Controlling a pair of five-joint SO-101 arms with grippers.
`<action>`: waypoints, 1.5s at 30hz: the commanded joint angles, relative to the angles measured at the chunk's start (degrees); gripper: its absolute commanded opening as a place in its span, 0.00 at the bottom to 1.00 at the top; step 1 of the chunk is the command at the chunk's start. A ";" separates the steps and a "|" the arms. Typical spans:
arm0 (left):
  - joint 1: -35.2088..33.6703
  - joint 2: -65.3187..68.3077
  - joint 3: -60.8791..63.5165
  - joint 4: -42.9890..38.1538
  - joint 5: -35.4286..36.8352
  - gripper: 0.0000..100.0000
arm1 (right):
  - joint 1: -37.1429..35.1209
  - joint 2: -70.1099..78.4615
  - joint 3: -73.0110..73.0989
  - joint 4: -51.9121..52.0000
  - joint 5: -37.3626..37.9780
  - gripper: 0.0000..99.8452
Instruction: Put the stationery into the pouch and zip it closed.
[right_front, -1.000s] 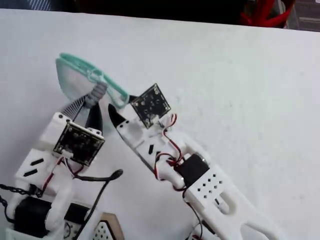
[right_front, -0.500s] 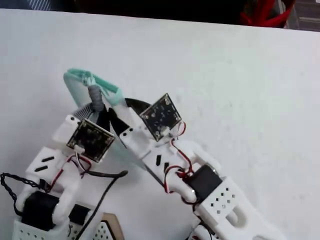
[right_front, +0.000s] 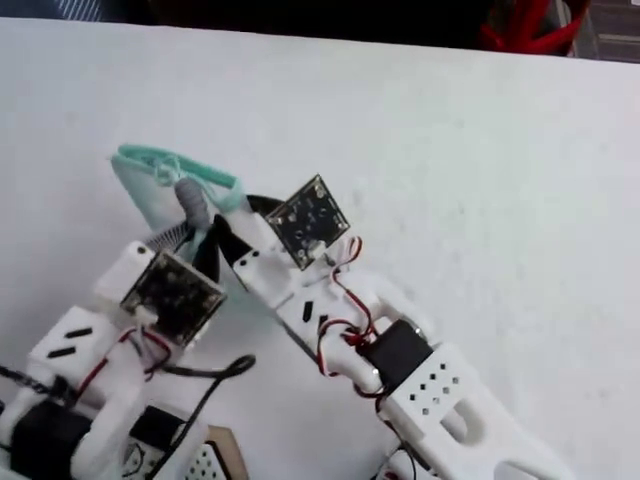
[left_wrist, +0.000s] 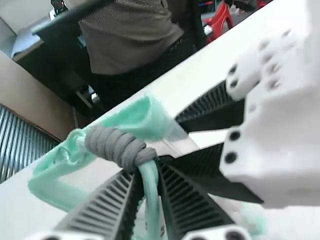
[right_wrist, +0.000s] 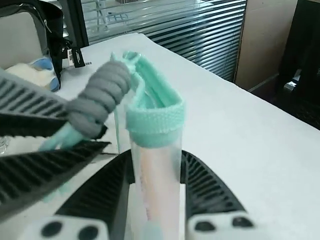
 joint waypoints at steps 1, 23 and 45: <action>4.97 0.40 -8.09 4.48 -0.53 0.02 | 0.75 0.31 -2.73 -2.68 0.00 0.02; 0.75 0.40 -0.70 3.43 -4.57 0.02 | 0.22 -13.67 -2.64 5.58 -0.44 0.02; 19.91 0.57 -10.11 11.69 -1.58 0.02 | -0.66 -0.75 1.76 -3.65 0.00 0.02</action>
